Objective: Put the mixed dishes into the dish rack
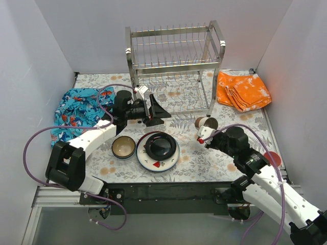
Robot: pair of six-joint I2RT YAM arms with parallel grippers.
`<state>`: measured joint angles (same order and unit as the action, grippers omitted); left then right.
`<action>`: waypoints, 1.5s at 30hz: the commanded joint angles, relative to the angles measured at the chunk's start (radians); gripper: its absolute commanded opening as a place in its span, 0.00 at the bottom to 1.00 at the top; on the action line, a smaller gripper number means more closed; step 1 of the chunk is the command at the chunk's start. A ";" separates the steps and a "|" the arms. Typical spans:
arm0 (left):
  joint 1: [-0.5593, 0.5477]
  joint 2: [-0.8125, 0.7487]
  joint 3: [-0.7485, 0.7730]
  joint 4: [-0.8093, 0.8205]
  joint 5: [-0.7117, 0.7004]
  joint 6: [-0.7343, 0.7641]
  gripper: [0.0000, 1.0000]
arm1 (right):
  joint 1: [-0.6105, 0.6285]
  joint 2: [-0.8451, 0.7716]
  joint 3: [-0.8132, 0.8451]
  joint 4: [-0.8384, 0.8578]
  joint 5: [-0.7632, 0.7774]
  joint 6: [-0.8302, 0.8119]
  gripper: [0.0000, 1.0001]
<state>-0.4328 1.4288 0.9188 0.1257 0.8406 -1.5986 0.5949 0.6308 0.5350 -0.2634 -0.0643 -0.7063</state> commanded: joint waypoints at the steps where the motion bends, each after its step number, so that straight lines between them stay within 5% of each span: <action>1: -0.038 0.036 0.011 0.029 -0.092 -0.152 0.98 | 0.106 -0.048 -0.099 0.378 0.058 -0.139 0.01; 10: -0.095 0.211 0.127 -0.027 -0.261 -0.397 0.98 | 0.388 0.003 -0.366 0.930 0.326 -0.331 0.01; 19: -0.162 0.263 0.219 -0.081 -0.291 -0.488 0.98 | 0.463 0.315 -0.343 1.278 0.605 -0.390 0.01; 45: -0.184 0.283 0.222 -0.005 -0.244 -0.543 0.97 | 0.505 0.515 -0.282 1.290 0.509 -0.409 0.01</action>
<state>-0.6090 1.7134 1.1118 0.0917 0.5728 -1.9972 1.0878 1.1309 0.1997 0.9344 0.4671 -1.0943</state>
